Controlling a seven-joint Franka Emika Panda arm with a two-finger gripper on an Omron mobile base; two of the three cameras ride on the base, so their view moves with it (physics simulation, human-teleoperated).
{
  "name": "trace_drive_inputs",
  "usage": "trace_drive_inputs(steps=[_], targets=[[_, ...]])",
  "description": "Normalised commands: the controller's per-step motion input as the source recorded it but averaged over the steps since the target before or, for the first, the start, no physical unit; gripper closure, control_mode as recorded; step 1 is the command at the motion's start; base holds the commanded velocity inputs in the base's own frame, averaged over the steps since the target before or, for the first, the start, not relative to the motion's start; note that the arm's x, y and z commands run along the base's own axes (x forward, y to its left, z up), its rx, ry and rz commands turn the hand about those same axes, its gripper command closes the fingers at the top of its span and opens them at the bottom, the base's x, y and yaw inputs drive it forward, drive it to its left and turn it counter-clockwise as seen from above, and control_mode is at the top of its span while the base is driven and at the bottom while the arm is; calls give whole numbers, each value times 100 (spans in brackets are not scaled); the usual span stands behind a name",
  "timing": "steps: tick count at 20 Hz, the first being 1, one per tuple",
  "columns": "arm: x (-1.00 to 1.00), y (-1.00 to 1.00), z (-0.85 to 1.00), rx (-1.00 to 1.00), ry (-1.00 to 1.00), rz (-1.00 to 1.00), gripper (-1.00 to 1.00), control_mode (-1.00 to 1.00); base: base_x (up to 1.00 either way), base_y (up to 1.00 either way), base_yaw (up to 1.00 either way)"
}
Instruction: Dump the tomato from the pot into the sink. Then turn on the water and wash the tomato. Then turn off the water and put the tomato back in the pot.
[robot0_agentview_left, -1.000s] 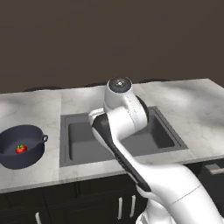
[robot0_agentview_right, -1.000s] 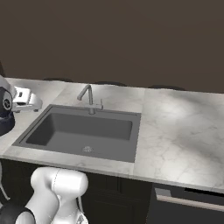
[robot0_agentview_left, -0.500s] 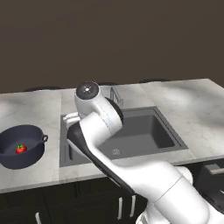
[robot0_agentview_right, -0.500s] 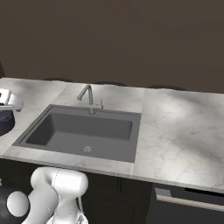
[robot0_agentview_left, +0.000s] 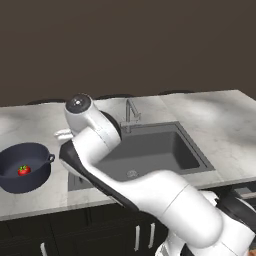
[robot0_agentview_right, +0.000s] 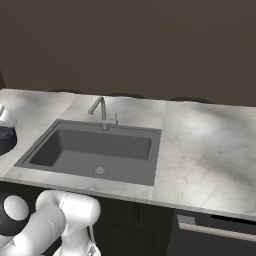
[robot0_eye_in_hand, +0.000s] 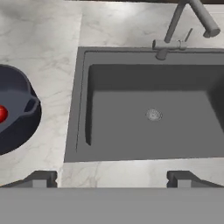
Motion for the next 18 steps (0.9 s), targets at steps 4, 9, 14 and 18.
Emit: trace_drive_inputs(steps=[4, 9, 14, 18], targets=[[20, 26, -22, 20, 3, -8, -100, -100, 0, 0, 0], [20, 24, -30, 23, 1, -9, -100, -100, 0, 0, 0], [21, 25, -32, 19, 0, -9, -100, -100, 0, 0, 0], [28, 18, -13, 8, 4, -8, -100, -100, 0, 0, 0]])
